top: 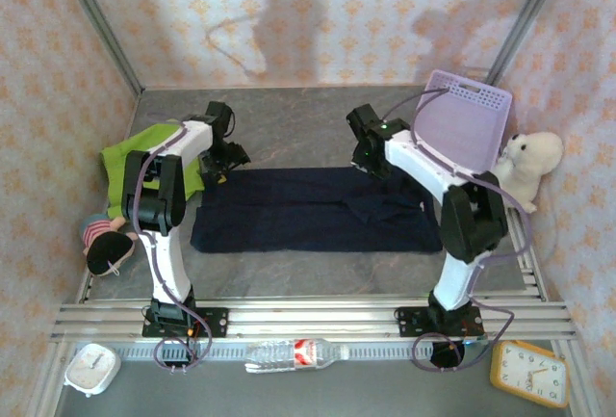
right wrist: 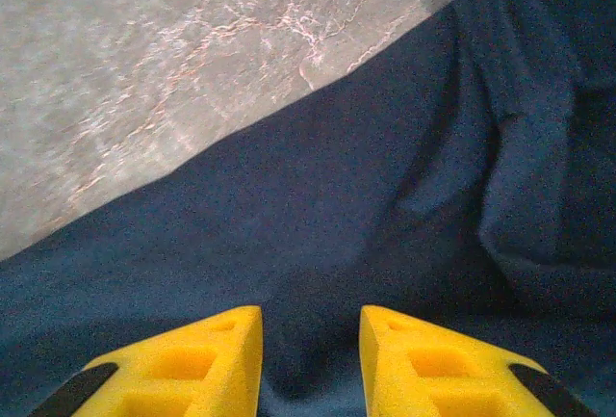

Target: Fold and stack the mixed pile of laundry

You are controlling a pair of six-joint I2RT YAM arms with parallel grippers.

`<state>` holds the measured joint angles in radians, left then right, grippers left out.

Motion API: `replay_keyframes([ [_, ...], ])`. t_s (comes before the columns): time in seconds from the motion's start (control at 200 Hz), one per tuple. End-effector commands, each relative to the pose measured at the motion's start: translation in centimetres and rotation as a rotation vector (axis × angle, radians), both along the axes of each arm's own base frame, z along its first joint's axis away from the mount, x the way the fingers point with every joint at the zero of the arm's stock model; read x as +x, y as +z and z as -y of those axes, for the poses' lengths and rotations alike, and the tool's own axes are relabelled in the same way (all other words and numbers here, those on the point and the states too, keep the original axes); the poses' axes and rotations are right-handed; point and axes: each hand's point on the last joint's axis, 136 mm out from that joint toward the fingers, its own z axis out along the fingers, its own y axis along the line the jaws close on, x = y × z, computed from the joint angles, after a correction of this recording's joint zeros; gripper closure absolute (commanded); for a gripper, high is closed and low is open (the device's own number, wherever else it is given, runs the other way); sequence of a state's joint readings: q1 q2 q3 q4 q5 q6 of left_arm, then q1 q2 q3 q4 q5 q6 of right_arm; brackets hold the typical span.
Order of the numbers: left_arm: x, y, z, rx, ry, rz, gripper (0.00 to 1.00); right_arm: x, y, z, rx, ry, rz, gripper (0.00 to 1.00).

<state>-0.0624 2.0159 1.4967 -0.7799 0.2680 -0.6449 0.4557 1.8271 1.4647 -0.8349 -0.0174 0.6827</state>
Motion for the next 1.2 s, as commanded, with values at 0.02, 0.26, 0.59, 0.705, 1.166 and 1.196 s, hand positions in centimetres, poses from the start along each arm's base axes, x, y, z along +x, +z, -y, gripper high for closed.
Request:
replay_keyframes([
  [0.02,-1.3,1.3,-0.5,0.028,-0.072,-0.017,0.33,1.2,-3.1,2.0,-0.058,-0.016,-0.049,0.69],
  [0.26,-2.7,-2.4,-0.5,0.005,-0.024,-0.089,0.33,-4.3,-5.0,2.3,-0.044,0.061,-0.188,0.72],
  [0.59,-2.3,-3.1,-2.1,0.006,0.025,-0.099,0.33,-12.7,-3.2,1.2,0.059,0.031,-0.195,0.72],
  [0.705,-1.7,-2.5,-2.4,0.019,0.008,-0.090,0.34,-8.2,-1.3,3.0,0.029,-0.019,-0.114,0.72],
  [1.166,-2.8,-3.2,-2.8,0.030,-0.014,-0.122,0.33,2.7,-2.8,7.7,-0.267,-0.004,-0.052,0.65],
  [1.196,-2.9,-3.3,-2.9,0.028,-0.014,-0.126,0.33,2.8,-3.1,7.9,-0.281,-0.002,-0.055,0.65],
])
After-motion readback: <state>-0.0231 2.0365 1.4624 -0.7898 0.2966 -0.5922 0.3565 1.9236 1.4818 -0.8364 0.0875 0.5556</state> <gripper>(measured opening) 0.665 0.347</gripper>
